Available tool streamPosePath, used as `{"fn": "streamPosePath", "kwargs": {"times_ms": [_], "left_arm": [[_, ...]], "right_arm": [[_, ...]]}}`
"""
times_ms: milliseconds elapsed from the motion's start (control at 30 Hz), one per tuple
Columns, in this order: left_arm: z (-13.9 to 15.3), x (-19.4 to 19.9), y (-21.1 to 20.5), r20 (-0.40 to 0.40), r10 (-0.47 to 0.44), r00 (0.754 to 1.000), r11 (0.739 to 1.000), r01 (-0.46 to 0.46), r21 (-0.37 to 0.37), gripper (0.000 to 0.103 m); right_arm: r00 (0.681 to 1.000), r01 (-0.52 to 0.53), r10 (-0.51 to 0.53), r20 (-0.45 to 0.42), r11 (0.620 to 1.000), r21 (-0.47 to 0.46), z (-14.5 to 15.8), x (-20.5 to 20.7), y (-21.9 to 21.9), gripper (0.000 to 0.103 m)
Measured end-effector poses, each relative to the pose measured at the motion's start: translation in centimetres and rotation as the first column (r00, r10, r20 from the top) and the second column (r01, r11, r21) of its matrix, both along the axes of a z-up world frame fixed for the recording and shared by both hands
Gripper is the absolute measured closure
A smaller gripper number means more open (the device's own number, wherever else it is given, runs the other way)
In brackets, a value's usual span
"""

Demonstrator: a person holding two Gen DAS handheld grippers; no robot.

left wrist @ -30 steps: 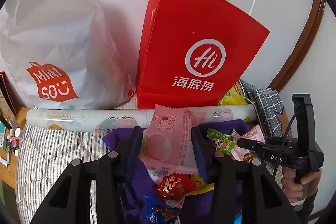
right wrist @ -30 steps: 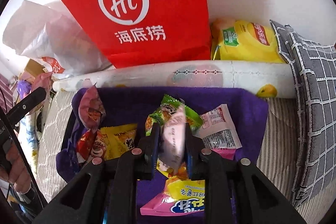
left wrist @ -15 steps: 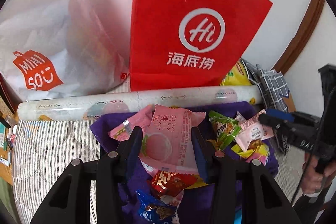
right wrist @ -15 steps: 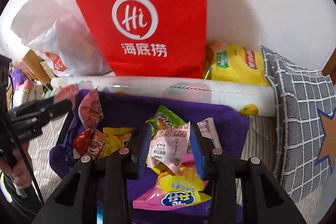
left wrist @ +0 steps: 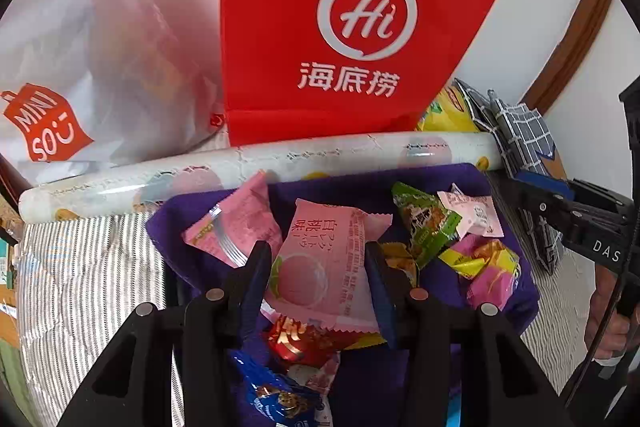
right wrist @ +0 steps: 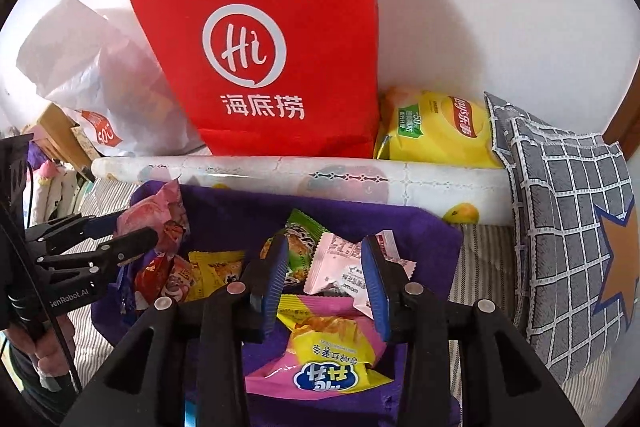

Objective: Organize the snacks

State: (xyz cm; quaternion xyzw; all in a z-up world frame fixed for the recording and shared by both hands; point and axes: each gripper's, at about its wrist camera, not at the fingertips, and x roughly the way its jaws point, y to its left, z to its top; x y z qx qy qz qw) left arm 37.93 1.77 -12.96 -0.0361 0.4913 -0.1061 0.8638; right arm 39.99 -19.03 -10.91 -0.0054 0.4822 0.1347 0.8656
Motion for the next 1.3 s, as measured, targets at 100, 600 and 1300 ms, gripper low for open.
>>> {"fn": "streamPosePath", "kwargs": {"times_ms": [100,600,1300], "left_arm": [[-0.3,-0.1,-0.5,-0.007,-0.012,1.000,1.000,0.012,0.013,0.058],[-0.6,0.0,-0.8,-0.028,-0.016,0.999,1.000,0.017,0.020,0.054],[2.2,-0.9,-0.4,0.053,0.015,0.998,1.000,-0.015,0.009,0.040]], "right_arm": [[1.000,-0.006,0.006,0.008,1.000,-0.011,0.1,-0.1,0.2,0.065],[0.999,0.011,-0.010,0.032,0.999,-0.048,0.5,-0.3,0.2,0.061],[0.993,0.061,-0.058,0.098,0.998,-0.030,3.4,-1.8,-0.1,0.047]]}}
